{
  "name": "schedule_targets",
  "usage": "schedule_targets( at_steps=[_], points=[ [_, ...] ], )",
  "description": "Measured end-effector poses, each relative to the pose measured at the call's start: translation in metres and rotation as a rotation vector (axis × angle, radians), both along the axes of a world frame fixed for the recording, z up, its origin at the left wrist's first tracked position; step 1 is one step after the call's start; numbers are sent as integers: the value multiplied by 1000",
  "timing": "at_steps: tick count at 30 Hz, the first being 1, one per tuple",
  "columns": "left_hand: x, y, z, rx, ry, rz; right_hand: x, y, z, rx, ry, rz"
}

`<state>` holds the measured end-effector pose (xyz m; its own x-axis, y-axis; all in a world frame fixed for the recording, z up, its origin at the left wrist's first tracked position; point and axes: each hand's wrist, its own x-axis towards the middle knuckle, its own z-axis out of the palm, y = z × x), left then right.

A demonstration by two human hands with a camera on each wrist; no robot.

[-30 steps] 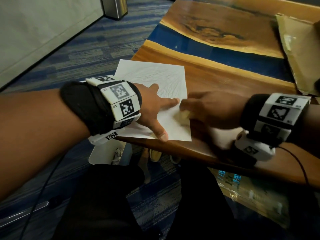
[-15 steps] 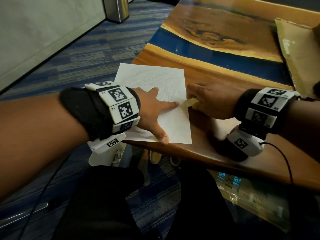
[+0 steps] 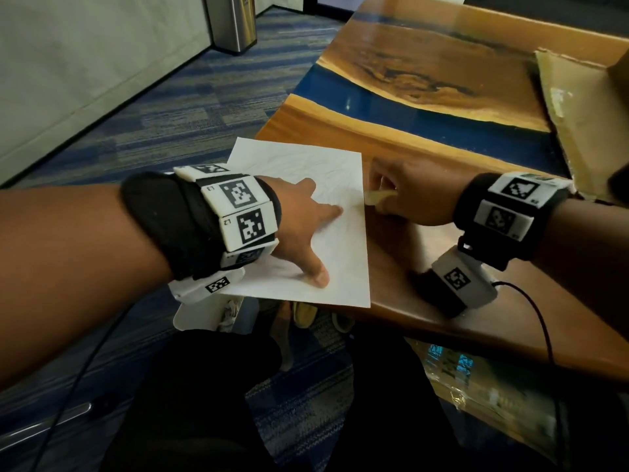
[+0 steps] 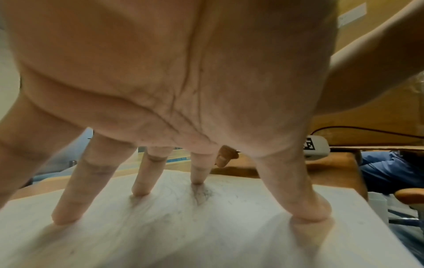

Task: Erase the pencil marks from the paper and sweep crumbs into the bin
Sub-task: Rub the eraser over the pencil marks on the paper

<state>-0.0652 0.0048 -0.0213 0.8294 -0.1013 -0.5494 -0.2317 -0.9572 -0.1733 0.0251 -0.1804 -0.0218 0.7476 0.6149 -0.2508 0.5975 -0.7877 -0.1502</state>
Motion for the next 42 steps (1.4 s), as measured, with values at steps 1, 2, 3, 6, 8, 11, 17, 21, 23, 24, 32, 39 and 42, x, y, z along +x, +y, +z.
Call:
schedule_targets(
  at_steps=[1,2,3,6,8,11,17,21,23,24,32,39,42],
  points=[
    [0,-1,2,-1,0,2,1,-1,0,31,14,-15],
    [1,-2,3,-1,-3,1,1,-1,0,58,26,-23],
    [3,-3,5,3,-12,-4,0,-2,-1,71,25,-19],
    [12,-8,10,39,-54,-23,-2,-3,-2,62,10,7],
    [18,-12,11,48,-67,-23,-3,-2,-2,76,22,19],
    [25,-13,5,33,-50,-56,-1,3,-1,76,53,47],
    [25,1,-8,-36,-5,-51,-32,14,-6,35,22,236],
    [21,7,-14,-83,-11,-52,-30,21,-3,9,48,307],
    [21,7,-15,-69,-13,-47,-11,19,1,-13,-7,181],
    [21,7,-16,-67,-13,-41,-7,17,1,-30,-17,152],
    [20,8,-17,-89,-18,-44,-17,14,2,-32,0,290],
    [20,10,-18,-104,-27,-38,-28,13,1,-72,74,401],
    [18,9,-20,-100,-39,-34,-19,12,2,-32,5,259]
  ],
)
